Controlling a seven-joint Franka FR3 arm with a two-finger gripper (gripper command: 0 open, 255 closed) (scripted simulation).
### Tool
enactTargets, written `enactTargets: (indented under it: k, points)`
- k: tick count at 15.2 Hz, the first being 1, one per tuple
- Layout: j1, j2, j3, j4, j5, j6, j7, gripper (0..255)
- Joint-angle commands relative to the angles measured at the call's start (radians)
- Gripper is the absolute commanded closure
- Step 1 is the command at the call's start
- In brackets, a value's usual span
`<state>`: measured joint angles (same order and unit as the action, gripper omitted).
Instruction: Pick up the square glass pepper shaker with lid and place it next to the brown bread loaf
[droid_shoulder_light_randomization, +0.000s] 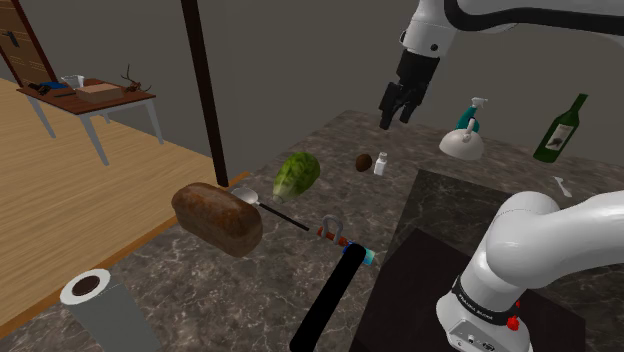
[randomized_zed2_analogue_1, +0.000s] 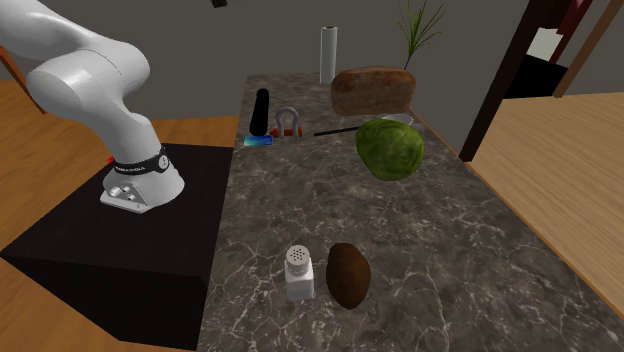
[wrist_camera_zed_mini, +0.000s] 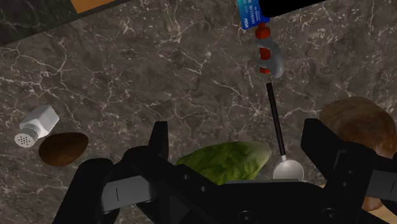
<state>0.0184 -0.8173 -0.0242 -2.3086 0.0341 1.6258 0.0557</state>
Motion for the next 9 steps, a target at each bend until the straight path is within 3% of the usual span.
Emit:
enactTargets:
  k: [1,9]
  points:
    - [0.000,0.000,0.000,0.000,0.000,0.000,0.000,0]
    - [-0.023,0.017,-0.174,-0.152,-0.093,0.192,-0.234,0]
